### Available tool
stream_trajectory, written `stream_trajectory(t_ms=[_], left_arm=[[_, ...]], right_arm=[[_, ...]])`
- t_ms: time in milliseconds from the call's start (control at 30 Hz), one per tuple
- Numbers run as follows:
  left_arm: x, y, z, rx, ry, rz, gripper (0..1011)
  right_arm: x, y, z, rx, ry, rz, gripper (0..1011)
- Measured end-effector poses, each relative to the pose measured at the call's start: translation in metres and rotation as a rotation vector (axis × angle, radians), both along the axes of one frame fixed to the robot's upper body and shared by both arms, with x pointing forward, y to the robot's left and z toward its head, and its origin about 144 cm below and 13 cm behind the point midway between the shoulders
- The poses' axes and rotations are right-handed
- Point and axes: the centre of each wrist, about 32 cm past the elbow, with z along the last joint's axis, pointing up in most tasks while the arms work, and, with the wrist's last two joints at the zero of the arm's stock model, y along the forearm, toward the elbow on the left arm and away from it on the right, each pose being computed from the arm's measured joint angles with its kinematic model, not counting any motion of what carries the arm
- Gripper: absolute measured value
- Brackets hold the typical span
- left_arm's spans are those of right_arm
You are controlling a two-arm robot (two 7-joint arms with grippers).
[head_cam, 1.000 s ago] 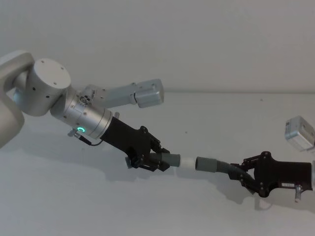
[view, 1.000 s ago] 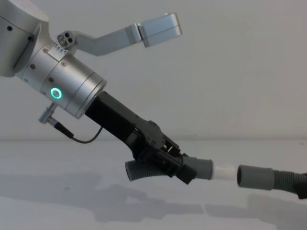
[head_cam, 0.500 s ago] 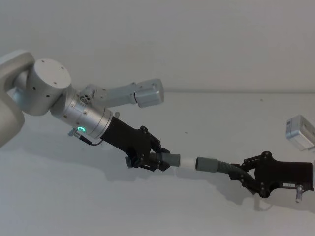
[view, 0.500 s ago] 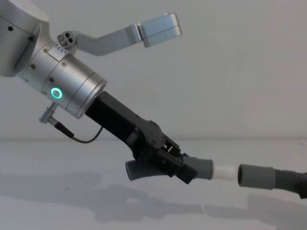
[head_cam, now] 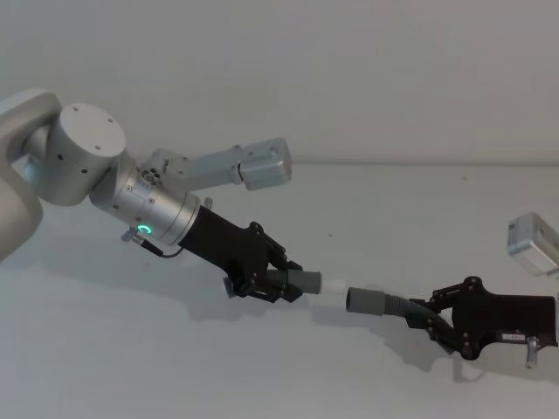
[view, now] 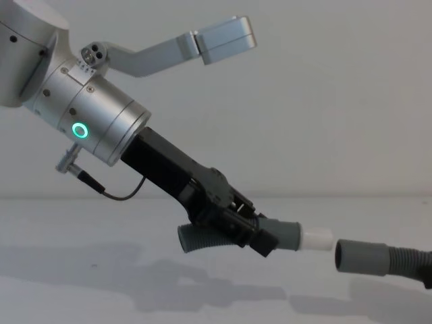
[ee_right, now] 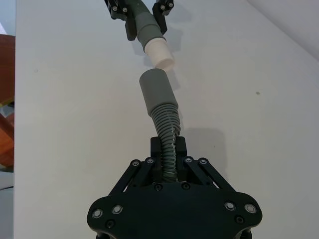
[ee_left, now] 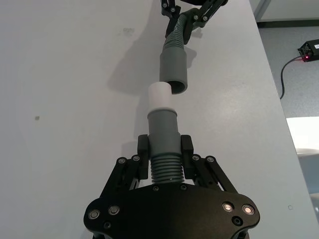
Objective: Use both hands to pick up one end of the pipe from the table, align the ends, and insert them.
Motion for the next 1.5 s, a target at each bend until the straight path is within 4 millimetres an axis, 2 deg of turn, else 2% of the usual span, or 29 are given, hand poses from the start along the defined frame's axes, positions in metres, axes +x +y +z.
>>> stream_trajectory(t_ms=[1500], left_arm=[[-0.0054, 0.0030, -0.0009, -0.010, 0.012, 0.004, 356]], right_arm=[[-0.0077, 0.0025, 0.0078, 0.028, 0.011, -0.014, 137]])
